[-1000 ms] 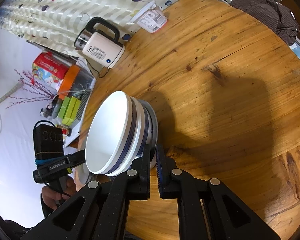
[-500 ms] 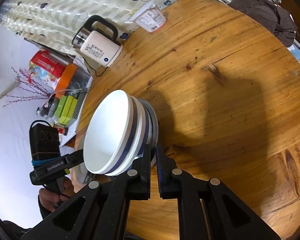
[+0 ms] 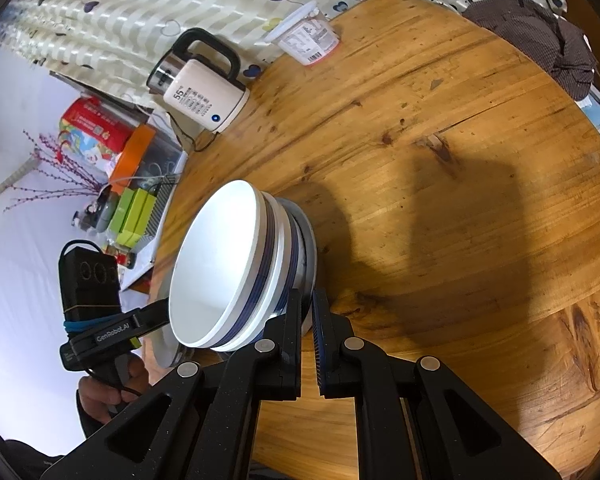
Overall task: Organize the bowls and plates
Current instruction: 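Carry the bowl stack over the plate stack and lower it onto the plates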
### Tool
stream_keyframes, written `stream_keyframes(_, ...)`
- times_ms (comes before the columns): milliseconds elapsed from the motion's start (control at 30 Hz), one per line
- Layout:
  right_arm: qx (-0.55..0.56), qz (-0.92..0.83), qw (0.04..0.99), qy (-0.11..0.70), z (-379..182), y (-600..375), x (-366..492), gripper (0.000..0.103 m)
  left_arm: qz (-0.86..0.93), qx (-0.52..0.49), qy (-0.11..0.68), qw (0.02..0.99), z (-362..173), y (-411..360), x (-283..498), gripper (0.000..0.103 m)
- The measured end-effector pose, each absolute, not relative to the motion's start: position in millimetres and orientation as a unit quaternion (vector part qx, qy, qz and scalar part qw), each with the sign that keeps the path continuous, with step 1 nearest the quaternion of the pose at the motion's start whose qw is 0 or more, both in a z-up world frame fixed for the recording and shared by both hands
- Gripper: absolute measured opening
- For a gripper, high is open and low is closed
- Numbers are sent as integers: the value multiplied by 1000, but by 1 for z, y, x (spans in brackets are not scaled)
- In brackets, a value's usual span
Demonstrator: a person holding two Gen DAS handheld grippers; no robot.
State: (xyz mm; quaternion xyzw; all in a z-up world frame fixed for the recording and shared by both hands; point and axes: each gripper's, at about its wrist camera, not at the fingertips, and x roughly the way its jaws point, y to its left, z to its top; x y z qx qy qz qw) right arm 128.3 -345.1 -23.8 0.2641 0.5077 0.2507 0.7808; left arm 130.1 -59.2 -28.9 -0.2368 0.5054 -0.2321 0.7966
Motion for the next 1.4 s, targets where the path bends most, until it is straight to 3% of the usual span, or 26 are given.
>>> stream_keyframes(1400,222,313,766,515,9,-267,143,8,-166,-251,470,829,5,13,97,6)
